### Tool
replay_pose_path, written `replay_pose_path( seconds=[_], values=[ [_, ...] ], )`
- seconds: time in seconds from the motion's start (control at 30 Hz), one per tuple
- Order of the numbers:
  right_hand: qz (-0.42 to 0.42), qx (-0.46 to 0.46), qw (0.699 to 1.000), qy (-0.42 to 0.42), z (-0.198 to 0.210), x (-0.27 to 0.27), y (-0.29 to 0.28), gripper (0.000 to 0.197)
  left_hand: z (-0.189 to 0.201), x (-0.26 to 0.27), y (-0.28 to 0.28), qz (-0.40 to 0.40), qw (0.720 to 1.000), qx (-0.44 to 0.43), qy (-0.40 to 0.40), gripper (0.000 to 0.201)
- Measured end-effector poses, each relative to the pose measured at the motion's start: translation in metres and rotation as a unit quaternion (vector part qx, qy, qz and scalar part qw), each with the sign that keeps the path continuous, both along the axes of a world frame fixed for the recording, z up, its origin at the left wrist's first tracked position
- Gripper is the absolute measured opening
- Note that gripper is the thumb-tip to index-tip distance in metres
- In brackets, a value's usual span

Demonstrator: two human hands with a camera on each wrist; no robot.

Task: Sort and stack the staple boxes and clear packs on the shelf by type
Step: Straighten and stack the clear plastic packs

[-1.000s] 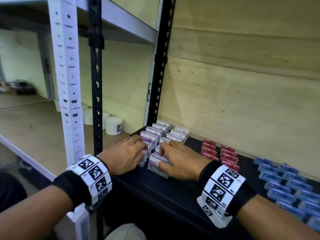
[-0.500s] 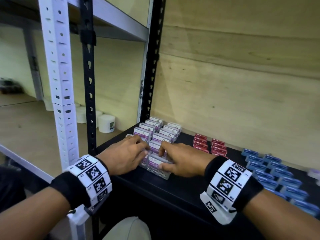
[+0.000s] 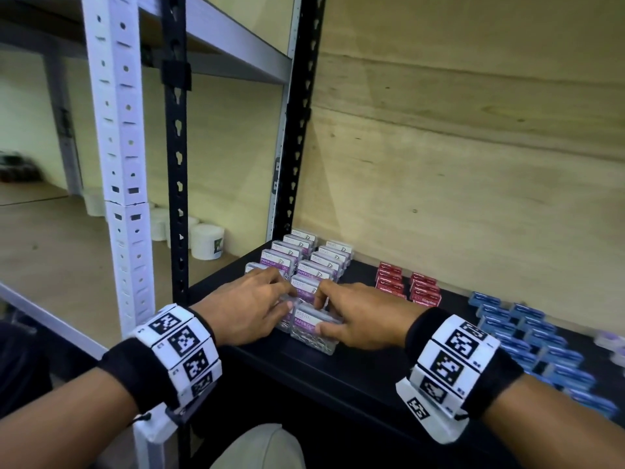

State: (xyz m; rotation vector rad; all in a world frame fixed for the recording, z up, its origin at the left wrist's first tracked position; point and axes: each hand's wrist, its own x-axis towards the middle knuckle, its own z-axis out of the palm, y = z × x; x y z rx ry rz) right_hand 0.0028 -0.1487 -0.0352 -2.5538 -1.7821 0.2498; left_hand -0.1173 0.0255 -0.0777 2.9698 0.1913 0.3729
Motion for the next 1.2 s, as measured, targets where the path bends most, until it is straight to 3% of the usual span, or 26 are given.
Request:
replay_pose_path(
  seconds=[0.23, 0.43, 0.63, 1.03, 1.2],
  values=[
    [-0.007, 0.038, 0.999, -0.029, 0.028, 0.024, 0.020, 0.023, 0.031, 0.013, 0.028, 0.067, 0.997, -0.023, -0.020, 0.032],
    [-0.008, 0.017, 0.999, -0.031, 0.029, 0.042, 0.055, 0.025, 0.044, 0.037, 0.052, 0.125, 0.991, -0.029, 0.030, 0.024],
    [0.004, 0.005, 1.000, 0.002, 0.016, 0.050, 0.066, 0.021, 0.039, 0.049, 0.054, 0.111, 0.990, -0.045, 0.080, 0.013],
    [-0.018, -0.039, 0.985, 0.165, 0.029, 0.063, 0.041, 0.016, 0.057, 0.053, 0.043, 0.062, 0.978, -0.124, 0.153, 0.012],
    [-0.035, -0.049, 0.980, 0.188, 0.029, 0.066, 0.036, 0.017, 0.064, 0.056, 0.038, 0.039, 0.973, -0.124, 0.189, 0.011]
  ],
)
